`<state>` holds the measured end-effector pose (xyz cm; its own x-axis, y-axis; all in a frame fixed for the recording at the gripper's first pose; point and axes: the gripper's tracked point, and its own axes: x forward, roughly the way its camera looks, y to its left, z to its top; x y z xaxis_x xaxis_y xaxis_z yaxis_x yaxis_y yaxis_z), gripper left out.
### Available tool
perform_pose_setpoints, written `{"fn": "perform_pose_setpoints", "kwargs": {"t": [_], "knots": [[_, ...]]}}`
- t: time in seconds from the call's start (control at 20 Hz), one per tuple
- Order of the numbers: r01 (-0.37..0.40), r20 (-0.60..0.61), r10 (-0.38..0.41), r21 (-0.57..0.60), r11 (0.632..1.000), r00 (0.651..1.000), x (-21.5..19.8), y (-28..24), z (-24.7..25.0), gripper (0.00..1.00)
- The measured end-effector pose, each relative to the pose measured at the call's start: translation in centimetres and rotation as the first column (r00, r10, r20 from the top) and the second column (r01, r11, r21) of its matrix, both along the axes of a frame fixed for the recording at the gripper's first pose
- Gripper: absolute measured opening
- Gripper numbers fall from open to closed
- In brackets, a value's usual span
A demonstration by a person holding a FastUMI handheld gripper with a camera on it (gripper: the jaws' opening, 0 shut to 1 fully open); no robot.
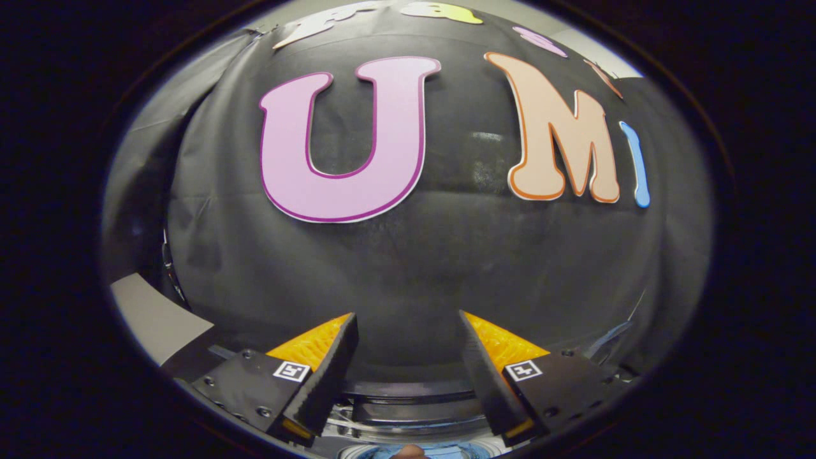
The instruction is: Put the clothes into the washing machine and then close the washing machine lid.
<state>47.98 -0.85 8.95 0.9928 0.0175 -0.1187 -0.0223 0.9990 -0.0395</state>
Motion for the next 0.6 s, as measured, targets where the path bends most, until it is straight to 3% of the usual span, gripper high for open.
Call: {"fn": "perform_pose_setpoints", "kwargs": {"t": [0.6], "knots": [[0.016, 0.002, -0.016, 0.0, 1.0, 1.0, -0.14, 0.13, 0.17, 0.96]]}}
